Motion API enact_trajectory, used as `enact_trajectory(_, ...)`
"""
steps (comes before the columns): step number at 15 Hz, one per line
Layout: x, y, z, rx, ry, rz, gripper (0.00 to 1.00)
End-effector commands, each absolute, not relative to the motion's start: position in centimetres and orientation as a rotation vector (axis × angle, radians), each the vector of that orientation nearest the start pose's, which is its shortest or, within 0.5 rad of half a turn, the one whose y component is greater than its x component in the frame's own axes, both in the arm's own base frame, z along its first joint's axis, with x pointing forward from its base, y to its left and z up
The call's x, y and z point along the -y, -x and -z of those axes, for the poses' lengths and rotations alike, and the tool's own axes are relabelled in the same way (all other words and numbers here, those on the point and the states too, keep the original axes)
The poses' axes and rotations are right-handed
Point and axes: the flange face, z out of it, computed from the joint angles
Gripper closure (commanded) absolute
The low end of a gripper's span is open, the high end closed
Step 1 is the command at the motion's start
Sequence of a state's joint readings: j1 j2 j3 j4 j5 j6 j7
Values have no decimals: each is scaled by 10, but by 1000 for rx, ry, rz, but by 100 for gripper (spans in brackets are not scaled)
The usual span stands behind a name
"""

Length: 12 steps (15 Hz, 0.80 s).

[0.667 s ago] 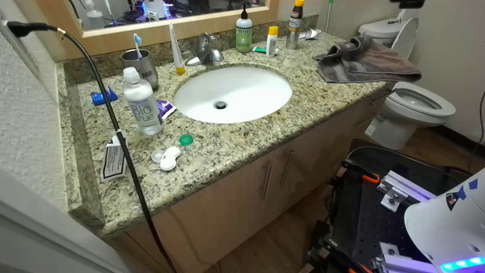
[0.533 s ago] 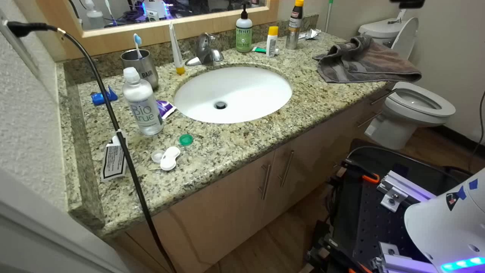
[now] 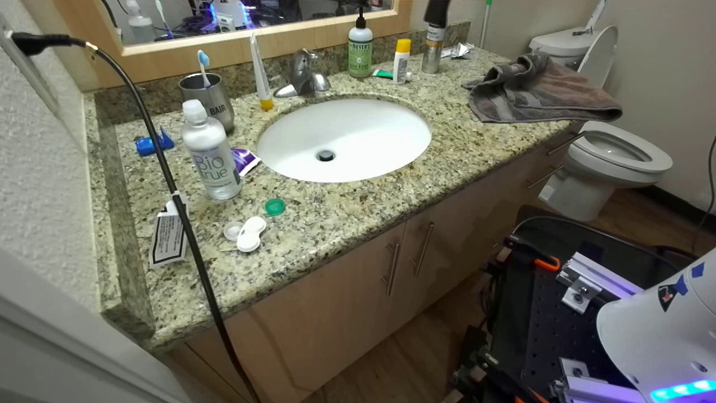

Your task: Move the white tube to the right of the sink

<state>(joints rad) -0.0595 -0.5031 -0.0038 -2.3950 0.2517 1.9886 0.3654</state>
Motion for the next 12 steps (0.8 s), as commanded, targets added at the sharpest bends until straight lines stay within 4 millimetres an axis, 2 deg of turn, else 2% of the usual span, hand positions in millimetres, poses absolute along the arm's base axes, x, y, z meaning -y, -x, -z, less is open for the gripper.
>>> enact_trajectory(1, 42, -488, -524, -989, 2660, 178, 0)
enact_trajectory(2, 53, -507, -528, -1058, 2621, 215, 0)
enact_trajectory(4, 61, -526, -544, -1188, 2533, 273, 0)
enact_trajectory(5, 59, -526, -554, -1245, 2480, 286, 0)
enact_trajectory(6, 58, -515, -539, -1160, 2567, 267, 0)
enact_trajectory(9, 59, -525, -553, -1229, 2511, 291, 0)
enact_trajectory(10, 63, -530, -543, -1265, 2540, 303, 0)
enact_trajectory(11, 72, -547, -529, -1355, 2540, 296, 0)
enact_trajectory(12, 81, -564, -520, -1422, 2527, 364, 0)
